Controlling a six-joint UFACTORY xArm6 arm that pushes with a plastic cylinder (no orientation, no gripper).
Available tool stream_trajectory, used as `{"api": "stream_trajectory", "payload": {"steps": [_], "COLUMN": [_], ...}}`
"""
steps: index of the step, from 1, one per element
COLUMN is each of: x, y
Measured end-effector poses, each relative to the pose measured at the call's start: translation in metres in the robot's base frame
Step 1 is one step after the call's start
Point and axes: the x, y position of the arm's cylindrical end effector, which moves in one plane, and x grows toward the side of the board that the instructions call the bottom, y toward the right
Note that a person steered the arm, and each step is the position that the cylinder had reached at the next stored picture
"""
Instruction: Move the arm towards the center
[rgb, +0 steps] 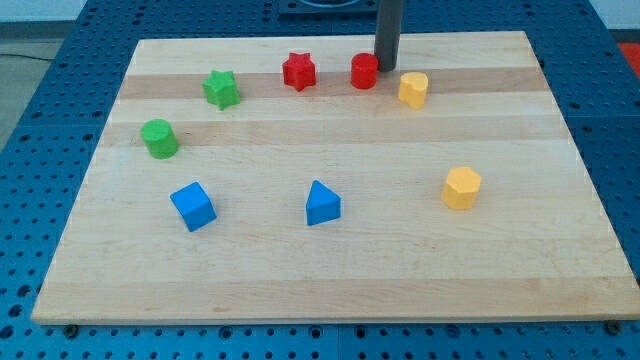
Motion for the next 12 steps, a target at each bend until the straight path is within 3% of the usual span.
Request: {"api": "stream_trajectory", "payload": {"steps": [1, 2, 3, 5, 9, 10, 11, 12], "x": [-0.013, -0.022, 0.039, 0.053, 0.064, 0.109, 0.151, 0.156], "y": [0.033, 0.125, 0.184, 0.222, 0.194, 0.189, 0.133, 0.021]}}
